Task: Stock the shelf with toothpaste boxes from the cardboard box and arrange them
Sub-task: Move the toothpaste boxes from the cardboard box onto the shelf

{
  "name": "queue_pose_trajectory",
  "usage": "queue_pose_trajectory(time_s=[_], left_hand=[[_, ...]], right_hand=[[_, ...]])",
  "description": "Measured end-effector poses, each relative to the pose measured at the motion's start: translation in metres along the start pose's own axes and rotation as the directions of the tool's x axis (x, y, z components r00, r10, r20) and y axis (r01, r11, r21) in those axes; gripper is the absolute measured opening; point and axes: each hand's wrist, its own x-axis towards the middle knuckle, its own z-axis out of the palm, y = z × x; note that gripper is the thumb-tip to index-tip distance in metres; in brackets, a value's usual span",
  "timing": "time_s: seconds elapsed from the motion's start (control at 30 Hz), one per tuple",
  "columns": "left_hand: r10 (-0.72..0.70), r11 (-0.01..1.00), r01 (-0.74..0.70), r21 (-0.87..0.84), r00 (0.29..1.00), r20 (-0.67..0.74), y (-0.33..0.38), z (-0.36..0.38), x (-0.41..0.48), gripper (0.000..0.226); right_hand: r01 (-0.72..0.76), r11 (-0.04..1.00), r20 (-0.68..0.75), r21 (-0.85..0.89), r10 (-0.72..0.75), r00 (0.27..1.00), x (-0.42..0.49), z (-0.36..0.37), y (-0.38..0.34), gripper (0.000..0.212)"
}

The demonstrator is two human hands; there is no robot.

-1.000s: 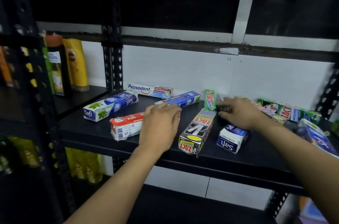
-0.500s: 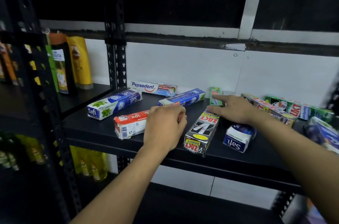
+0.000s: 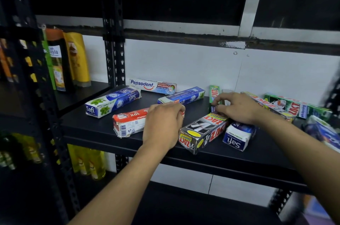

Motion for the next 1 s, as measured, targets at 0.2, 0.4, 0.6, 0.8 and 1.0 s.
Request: queue_pose_trajectory(time_s=[0.2, 0.4, 0.6, 0.8, 1.0], left_hand=[[-0.052, 0.998, 0.05, -0.045, 0.998, -0.045, -0.003, 0.003, -0.002, 0.023], [-0.052, 0.997, 0.049, -0.064, 0.998, -0.047, -0.003, 0.002, -0.001, 0.025], [-0.038, 0.996, 0.038, -0.077, 0.999, 0.003, 0.0, -0.008, 0.001, 0.024], [0.065, 0.998, -0.067, -0.023, 0.996, -0.058, 0.022, -0.038, -0.012, 0.027], [0.219, 0.969, -0.214, 0.121, 0.975, -0.028, 0.038, -0.07, -0.06, 0.038]], right_hand=[[0.003, 0.998, 0.068, 0.069, -0.008, 0.998, 0.005, 0.009, -0.006, 0.027], [0.032, 0.999, 0.143, 0.04, -0.037, 0.989, -0.005, 0.007, -0.017, 0.043], [0.068, 0.996, 0.085, -0.061, -0.063, 0.994, -0.045, -0.001, -0.023, 0.057], [0.178, 0.98, -0.064, -0.087, -0.184, 0.981, -0.1, -0.006, -0.031, 0.056], [0.265, 0.952, -0.193, -0.152, -0.292, 0.937, -0.155, 0.014, -0.042, 0.057]])
